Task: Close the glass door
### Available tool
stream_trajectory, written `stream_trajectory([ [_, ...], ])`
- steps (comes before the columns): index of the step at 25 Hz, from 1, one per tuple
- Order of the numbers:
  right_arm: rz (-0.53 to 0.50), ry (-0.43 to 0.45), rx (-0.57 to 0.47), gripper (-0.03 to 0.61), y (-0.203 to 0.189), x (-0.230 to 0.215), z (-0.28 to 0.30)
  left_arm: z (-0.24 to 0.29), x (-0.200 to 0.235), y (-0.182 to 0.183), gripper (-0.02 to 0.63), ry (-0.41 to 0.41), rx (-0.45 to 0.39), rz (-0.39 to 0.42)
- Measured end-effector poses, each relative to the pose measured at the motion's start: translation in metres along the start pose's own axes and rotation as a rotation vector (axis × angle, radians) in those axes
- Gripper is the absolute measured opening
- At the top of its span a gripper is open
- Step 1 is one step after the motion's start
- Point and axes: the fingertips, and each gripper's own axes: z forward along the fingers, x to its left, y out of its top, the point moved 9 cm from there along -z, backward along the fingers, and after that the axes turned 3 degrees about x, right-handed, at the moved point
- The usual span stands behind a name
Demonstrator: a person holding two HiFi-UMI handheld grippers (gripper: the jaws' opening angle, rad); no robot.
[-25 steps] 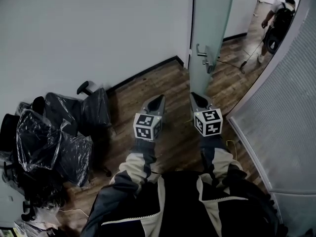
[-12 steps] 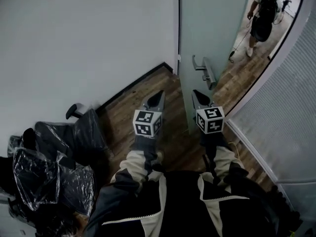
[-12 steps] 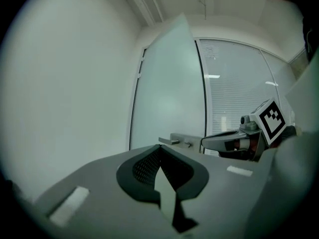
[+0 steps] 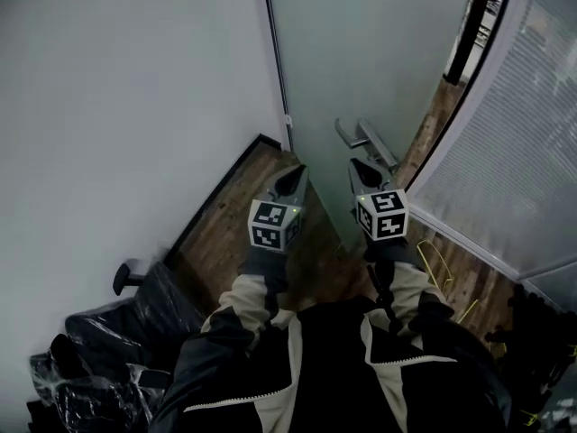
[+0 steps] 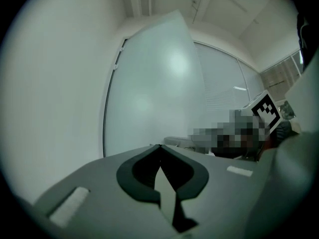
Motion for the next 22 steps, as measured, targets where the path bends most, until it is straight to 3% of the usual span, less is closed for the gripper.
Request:
stream_trajectory([
  [7, -0.012, -0.136, 0.053, 0.005, -0.008, -0.009, -0.002, 0.028, 0.006, -0.008, 0.000, -0.123, 0.032, -0.042],
  [12, -0.136, -0.178, 0.110, 0.005, -0.010, -0.007, -0.001, 0.040, -0.005, -0.011, 0.000, -0.176, 0.049, -0.057],
  [15, -0.318, -0.223, 0.176, 0.005, 0.000, -0.007, 0.003, 0.046, -0.010, -0.004, 0.000, -0.198, 0.050, -0.056],
  [19, -0.656, -0.278, 0.285, 0.006, 0.011, -0.004, 0.024, 0.052, -0.014, 0.000, 0.000, -0.216, 0.048, -0.047],
  [20, -0.733, -0.278, 0.325, 0.020, 0.009, -0.004, 0.032, 0.052, -0.016, 0.000, 0.000, -0.218, 0.048, -0.047],
  [22, -0.869, -0.263, 0.412, 0.114, 0.001, -0.003, 0.046, 0.051, -0.019, -0.002, 0.000, -0.221, 0.050, -0.048],
])
